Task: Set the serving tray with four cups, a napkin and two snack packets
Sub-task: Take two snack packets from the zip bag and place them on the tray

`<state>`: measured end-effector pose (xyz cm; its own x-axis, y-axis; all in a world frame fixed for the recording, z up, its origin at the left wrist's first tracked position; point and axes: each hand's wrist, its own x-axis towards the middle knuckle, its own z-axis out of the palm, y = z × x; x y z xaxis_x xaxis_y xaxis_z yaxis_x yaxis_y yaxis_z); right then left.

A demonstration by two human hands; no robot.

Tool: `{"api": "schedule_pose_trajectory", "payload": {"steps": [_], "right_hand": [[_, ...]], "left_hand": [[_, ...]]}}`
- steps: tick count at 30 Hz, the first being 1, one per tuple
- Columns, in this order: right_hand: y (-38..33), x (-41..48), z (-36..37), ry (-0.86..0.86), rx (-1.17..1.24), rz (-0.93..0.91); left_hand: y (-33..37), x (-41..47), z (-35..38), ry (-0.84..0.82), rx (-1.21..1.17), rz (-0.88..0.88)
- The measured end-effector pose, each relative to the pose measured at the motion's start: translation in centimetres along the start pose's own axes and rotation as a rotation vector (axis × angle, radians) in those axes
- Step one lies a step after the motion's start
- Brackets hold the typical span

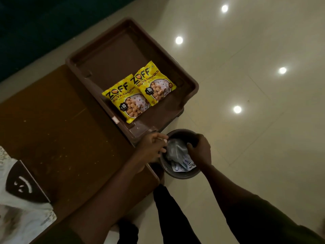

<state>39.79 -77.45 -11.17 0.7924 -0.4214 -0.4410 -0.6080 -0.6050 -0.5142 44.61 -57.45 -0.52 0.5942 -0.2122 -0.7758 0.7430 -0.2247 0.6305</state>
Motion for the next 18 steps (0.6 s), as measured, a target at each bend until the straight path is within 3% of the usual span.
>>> {"api": "schedule_pose_trajectory", "payload": {"steps": [4, 10, 18], "right_hand": [[-3.7, 1.8, -2.2, 0.115, 0.078, -0.116], [-13.0, 3.6, -5.9, 0.394, 0.287, -0.428], [-21.2, 5.8, -5.3, 0.237, 0.289, -0.562]], "left_hand": [[1.1, -0.3, -0.4, 0.106, -0.085, 0.134], [3.4, -0.3, -1.9, 0.32, -0.206, 0.24], [5.3, 2.0, -6.1, 0.694, -0.444, 0.237]]}}
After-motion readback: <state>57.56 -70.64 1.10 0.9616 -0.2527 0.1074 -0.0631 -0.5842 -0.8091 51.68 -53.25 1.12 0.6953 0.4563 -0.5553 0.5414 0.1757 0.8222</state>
